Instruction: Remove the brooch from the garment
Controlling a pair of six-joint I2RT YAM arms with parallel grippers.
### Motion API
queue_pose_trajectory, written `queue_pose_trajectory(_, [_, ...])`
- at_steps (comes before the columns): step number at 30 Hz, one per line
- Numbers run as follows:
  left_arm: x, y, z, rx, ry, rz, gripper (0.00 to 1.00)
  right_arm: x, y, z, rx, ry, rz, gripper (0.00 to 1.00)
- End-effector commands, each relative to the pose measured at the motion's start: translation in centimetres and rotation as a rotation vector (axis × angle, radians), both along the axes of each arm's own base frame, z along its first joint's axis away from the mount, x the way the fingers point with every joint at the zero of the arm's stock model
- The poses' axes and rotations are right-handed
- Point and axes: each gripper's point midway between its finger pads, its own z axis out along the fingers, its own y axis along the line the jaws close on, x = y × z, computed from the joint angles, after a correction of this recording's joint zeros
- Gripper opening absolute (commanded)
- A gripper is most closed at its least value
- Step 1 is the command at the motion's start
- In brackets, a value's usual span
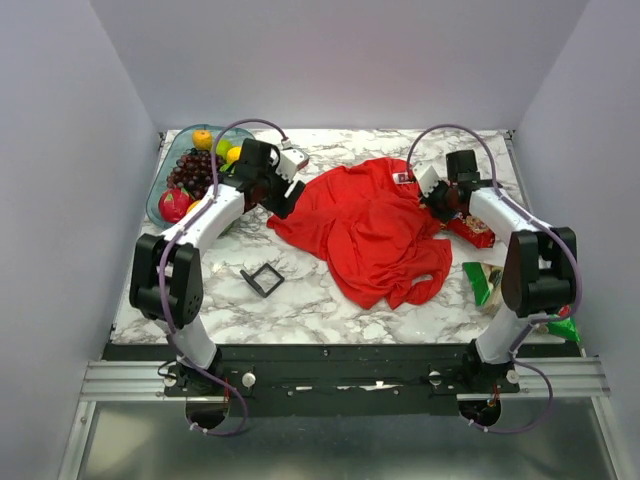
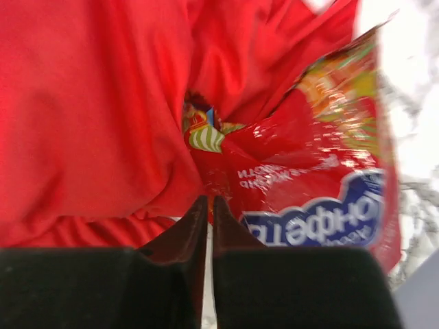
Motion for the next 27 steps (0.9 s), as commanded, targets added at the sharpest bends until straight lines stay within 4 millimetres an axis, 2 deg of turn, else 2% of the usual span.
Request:
queue_pose_trajectory(1, [0.9, 0.3, -2.9, 0.055, 0.060, 0.028, 0.82, 2.1, -4.5, -2.5, -0.170, 0.000, -0.100, 0.06])
queue_pose_trajectory(2, [1.0, 0.6, -3.5, 0.072, 0.077, 0.035, 0.82, 2.8, -5.4, -2.6, -0.176, 0.000, -0.133, 0.05])
queue_pose_trajectory(3, [1.7, 0.6, -3.4, 0.084, 0.073, 0.043, 0.82, 3.2, -6.3, -3.6, -0.180, 0.023, -0.171, 0.04])
queue_pose_trajectory(4, [2.1, 1.2, -4.9, 0.123, 0.105, 0.068, 0.81, 3.7, -7.8, -3.7, -0.181, 0.029, -0.244, 0.04])
queue_pose_trajectory(5, [2.1, 1.8, -5.8, 0.161, 0.137, 0.093, 0.81, 5.0, -9.6, -2.5, -0.176, -0.001, -0.296, 0.04])
queue_pose_trajectory(6, [3.3, 2.0, -5.2, 0.175, 0.126, 0.126, 0.81, 5.0, -10.6, -3.1, -0.176, 0.024, -0.320, 0.04])
queue_pose_trajectory(7, [3.7, 2.7, -6.8, 0.212, 0.164, 0.174, 0.79, 5.3, -12.0, -2.7, -0.175, 0.019, -0.345, 0.04])
queue_pose_trajectory(9, [4.1, 2.7, -6.8, 0.224, 0.191, 0.181, 0.78, 5.8, -12.9, -1.6, -0.173, 0.014, -0.346, 0.04])
queue_pose_trajectory(10, [4.2, 2.6, -7.6, 0.226, 0.213, 0.183, 0.78, 5.9, -12.7, -1.2, -0.147, 0.012, -0.335, 0.04])
queue_pose_trajectory(12, [4.0, 2.2, -8.0, 0.203, 0.236, 0.186, 0.78, 6.1, -11.9, 0.2, -0.103, 0.008, -0.311, 0.04])
queue_pose_trajectory(13, [3.7, 2.0, -8.5, 0.195, 0.255, 0.182, 0.78, 6.2, -10.2, 1.0, -0.021, 0.006, -0.259, 0.09])
queue_pose_trajectory(15, [2.9, 1.6, -9.0, 0.173, 0.296, 0.176, 0.78, 6.5, -8.1, 2.4, 0.071, 0.008, -0.196, 0.21])
queue_pose_trajectory(16, [2.6, 1.6, -9.1, 0.173, 0.305, 0.179, 0.78, 6.8, -6.0, 3.8, 0.141, 0.005, -0.122, 0.35])
queue_pose_trajectory(18, [1.6, 2.0, -10.0, 0.189, 0.340, 0.184, 0.77, 7.3, -4.0, 4.0, 0.186, 0.016, -0.043, 0.42])
queue_pose_trajectory(19, [1.2, 2.2, -10.0, 0.196, 0.345, 0.183, 0.76, 8.0, -2.0, 5.2, 0.219, -0.005, 0.024, 0.43])
queue_pose_trajectory(20, [0.7, 2.4, -10.3, 0.205, 0.358, 0.181, 0.76, 8.5, -1.2, 4.2, 0.224, 0.012, 0.062, 0.43])
queue_pose_trajectory(22, [-0.3, 3.0, -10.9, 0.229, 0.382, 0.179, 0.75, 9.9, 0.6, 4.0, 0.215, -0.006, 0.101, 0.42])
queue_pose_trajectory(23, [-0.8, 3.1, -11.2, 0.237, 0.395, 0.178, 0.74, 11.3, 0.6, 4.5, 0.207, -0.033, 0.083, 0.41])
queue_pose_trajectory(24, [-1.3, 3.4, -11.6, 0.247, 0.412, 0.175, 0.73, 12.2, 1.1, 2.8, 0.193, -0.013, 0.081, 0.41])
queue_pose_trajectory(25, [-1.5, 3.4, -11.6, 0.249, 0.414, 0.168, 0.72, 12.9, 1.6, 1.9, 0.158, -0.005, 0.077, 0.39])
queue_pose_trajectory(26, [-1.7, 3.4, -11.7, 0.253, 0.417, 0.164, 0.72, 14.3, 1.6, 2.9, 0.140, -0.042, 0.072, 0.39])
queue_pose_trajectory(27, [-1.9, 3.5, -11.9, 0.258, 0.424, 0.161, 0.72, 14.8, 1.7, 0.6, 0.124, -0.009, 0.068, 0.39])
